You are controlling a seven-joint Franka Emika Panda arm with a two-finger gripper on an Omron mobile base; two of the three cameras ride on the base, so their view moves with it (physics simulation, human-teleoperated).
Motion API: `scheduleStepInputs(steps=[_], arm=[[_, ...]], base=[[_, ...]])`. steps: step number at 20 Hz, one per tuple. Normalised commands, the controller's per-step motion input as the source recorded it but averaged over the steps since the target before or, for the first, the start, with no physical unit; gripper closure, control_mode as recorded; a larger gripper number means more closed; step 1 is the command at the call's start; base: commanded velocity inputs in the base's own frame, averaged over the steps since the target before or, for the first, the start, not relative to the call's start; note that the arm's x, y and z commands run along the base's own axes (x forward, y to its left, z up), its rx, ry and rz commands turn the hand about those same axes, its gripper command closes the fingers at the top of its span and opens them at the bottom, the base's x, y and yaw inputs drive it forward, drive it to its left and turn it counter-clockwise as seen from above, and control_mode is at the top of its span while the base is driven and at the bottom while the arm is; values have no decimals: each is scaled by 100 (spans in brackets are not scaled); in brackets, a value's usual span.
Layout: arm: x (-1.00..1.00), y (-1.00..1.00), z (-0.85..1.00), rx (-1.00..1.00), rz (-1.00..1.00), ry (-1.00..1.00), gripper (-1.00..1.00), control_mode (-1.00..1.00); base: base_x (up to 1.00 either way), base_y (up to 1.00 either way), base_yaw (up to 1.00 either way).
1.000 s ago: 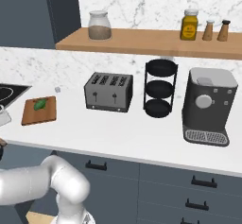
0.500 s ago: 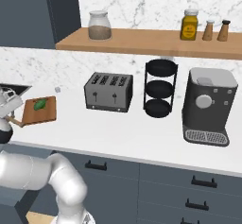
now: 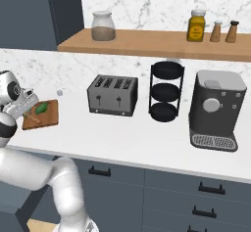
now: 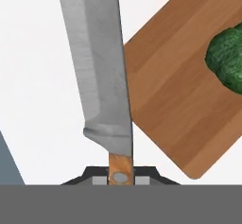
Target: Place the appropriate cutting tool for cutting the broccoli skin on the cutting board.
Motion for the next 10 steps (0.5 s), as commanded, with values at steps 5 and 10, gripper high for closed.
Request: scheduleStepInputs(steps=[5,10], arm=[[72,0,-28,0,3,7,100,-100],[34,2,-32,-6,0,17,100,-100]], base=[[0,0,0],[0,0,0]])
